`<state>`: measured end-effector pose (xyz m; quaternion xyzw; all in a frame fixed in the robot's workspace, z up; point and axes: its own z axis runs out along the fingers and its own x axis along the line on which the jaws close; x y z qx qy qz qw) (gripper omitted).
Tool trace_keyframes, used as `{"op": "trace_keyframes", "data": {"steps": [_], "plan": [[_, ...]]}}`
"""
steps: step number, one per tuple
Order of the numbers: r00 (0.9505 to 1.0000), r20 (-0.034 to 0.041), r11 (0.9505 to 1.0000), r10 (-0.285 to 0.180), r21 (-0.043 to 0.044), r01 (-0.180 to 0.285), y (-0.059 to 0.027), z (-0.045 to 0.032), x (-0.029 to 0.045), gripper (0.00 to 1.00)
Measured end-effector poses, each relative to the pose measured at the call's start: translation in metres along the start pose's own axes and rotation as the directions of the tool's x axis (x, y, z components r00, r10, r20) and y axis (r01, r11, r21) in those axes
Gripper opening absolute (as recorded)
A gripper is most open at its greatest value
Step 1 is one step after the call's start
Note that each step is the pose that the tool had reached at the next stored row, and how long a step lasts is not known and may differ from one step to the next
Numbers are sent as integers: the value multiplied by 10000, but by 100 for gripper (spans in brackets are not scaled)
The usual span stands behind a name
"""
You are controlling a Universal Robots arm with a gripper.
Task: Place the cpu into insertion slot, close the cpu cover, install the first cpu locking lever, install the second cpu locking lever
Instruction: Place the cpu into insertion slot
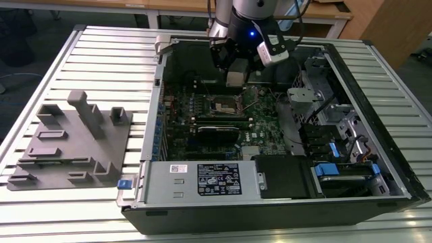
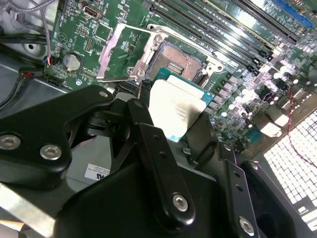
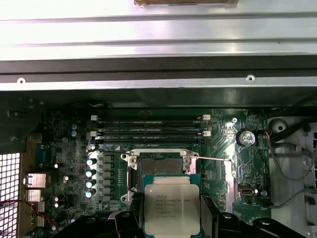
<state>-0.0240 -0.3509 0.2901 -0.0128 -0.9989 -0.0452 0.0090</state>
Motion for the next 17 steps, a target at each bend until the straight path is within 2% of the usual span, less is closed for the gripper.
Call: {"op": "trace_keyframes", "data": {"steps": [17], "plan": [[10000,-2,10000,0,5,0,-7,70,-1,54]]}}
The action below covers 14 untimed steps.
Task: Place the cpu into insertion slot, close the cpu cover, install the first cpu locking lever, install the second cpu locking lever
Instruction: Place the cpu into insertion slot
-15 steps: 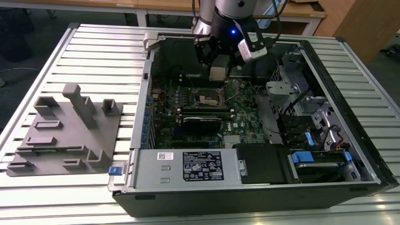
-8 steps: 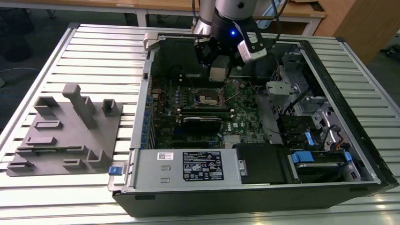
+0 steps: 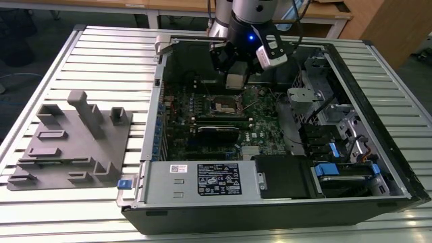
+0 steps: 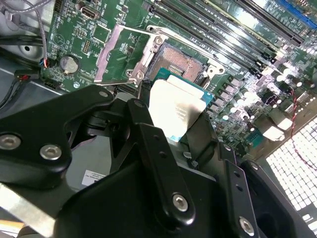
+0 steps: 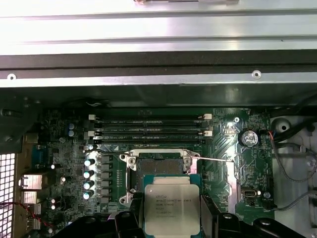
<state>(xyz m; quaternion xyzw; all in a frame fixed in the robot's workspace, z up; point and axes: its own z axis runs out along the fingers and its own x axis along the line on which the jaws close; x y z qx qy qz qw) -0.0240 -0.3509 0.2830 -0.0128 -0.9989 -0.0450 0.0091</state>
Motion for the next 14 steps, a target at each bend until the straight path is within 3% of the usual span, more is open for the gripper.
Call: {"op": "trace_keyframes", "data": {"steps": [7,14], "plan": [[10000,2,10000,0,-6,0,0,7,0,54],[10000,14,10000,-1,-4,1,-8,91,0,54]]}}
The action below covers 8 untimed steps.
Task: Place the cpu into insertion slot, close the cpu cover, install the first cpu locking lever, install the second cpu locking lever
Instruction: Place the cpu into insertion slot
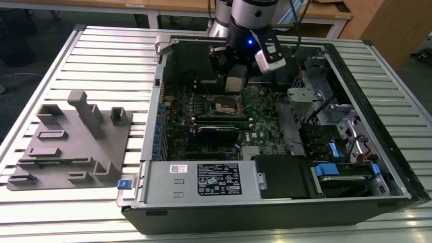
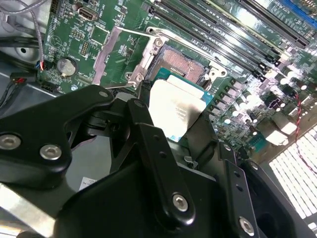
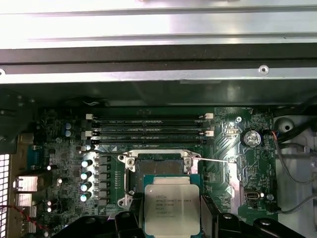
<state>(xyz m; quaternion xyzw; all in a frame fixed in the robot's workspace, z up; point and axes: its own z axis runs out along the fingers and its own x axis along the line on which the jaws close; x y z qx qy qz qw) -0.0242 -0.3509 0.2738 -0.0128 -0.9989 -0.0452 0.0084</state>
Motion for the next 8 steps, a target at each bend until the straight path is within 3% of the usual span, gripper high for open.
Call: {"op": "trace_keyframes", "data": {"steps": [8], "plan": [[10000,15,10000,-2,0,2,-7,81,3,54]]}}
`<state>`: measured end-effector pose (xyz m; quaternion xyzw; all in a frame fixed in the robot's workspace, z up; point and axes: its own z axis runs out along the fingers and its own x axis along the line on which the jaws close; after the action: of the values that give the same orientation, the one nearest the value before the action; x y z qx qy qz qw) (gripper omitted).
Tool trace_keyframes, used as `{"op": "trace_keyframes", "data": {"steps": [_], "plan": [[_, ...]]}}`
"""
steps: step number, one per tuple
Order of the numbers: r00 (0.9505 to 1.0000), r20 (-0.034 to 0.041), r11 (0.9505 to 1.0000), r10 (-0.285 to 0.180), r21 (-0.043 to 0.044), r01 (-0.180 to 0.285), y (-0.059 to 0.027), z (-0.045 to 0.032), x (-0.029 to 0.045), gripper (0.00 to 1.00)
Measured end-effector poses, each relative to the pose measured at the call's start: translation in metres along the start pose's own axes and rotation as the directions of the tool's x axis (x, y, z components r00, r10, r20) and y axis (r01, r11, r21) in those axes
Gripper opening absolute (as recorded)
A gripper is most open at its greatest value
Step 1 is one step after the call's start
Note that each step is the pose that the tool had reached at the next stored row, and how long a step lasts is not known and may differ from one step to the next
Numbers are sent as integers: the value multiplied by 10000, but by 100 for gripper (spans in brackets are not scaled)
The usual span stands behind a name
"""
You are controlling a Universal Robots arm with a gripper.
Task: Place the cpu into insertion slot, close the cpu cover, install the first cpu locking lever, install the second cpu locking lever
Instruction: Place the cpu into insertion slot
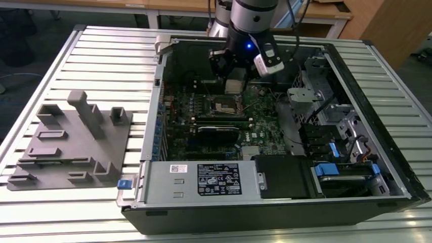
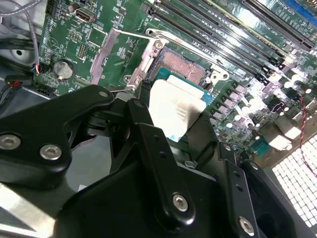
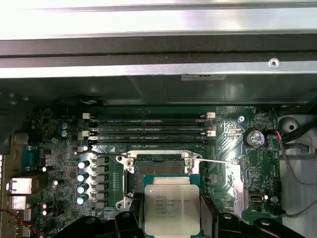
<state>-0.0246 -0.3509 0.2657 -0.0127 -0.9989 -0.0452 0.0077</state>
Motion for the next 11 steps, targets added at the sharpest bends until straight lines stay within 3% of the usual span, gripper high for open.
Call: {"op": "trace_keyframes", "data": {"steps": [11], "plan": [[10000,1,10000,0,-1,0,-11,119,-2,54]]}}
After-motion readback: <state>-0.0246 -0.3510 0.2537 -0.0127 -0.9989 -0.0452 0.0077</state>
